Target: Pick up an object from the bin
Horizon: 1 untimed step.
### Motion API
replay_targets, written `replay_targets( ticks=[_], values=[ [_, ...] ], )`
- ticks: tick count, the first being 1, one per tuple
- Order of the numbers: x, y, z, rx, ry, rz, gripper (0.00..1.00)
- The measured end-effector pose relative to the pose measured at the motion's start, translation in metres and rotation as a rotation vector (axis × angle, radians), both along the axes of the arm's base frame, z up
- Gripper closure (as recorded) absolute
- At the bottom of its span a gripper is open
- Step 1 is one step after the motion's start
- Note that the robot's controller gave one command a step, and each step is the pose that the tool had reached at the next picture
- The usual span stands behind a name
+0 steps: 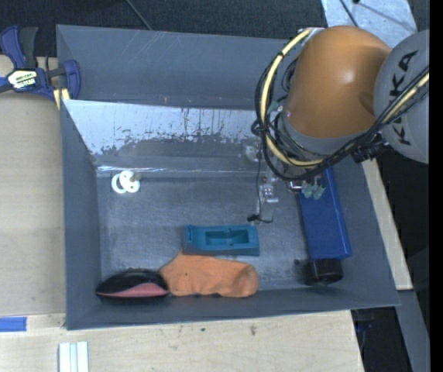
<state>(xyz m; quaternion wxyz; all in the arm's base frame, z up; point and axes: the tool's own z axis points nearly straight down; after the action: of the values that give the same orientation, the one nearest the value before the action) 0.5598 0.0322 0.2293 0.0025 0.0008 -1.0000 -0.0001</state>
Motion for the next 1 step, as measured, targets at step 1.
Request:
replay_targets(
  ticks=[1],
  values=[
    [0.0015,-0.0003,0.0047,0.0,-0.009,-0.001,0.0]
  ],
)
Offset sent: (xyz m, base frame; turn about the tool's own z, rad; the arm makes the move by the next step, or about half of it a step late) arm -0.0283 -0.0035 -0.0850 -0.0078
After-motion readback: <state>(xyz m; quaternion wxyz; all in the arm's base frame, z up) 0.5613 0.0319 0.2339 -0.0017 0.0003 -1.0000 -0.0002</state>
